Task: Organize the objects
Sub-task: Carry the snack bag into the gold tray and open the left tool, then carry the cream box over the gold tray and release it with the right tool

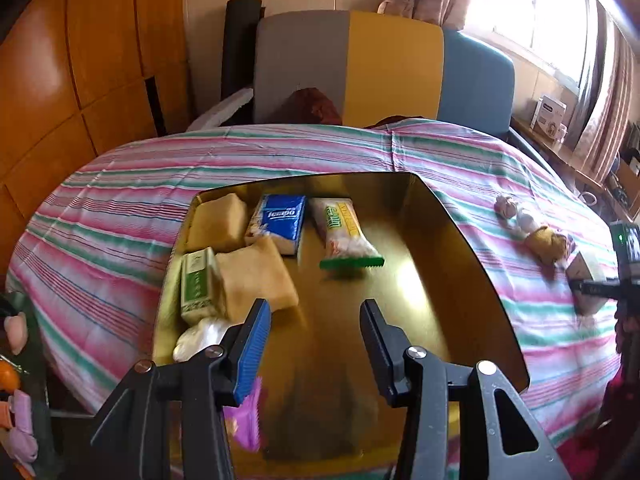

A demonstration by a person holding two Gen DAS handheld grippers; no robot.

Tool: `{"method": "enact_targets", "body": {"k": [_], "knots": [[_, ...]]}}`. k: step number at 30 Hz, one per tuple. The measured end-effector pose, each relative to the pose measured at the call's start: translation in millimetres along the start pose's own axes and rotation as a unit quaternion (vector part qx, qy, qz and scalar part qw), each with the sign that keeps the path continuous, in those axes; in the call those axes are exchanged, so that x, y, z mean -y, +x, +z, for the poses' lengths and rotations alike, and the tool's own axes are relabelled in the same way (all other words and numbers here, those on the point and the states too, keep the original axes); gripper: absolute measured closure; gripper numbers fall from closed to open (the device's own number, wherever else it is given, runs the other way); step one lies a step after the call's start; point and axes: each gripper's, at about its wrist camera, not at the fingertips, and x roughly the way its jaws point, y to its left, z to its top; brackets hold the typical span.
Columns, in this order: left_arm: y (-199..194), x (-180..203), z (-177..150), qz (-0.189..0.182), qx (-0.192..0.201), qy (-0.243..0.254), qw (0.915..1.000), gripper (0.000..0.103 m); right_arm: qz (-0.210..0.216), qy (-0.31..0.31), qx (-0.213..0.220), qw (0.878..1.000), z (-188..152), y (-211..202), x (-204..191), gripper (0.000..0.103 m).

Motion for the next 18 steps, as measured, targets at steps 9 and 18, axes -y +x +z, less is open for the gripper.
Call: {"method": "enact_targets", "body": {"k": [9, 18], "knots": [[-7, -18, -20, 0.011, -0.006, -0.008, 0.9999, 0.056, -0.014, -0.011, 0.01, 1.0, -3, 0, -6, 0.052], [-17, -49, -20, 0.015, 0.006, -0.047, 0.9988, 0.056, -0.025, -0.009, 0.015, 1.0, -4, -3, -14, 0.053]]}}
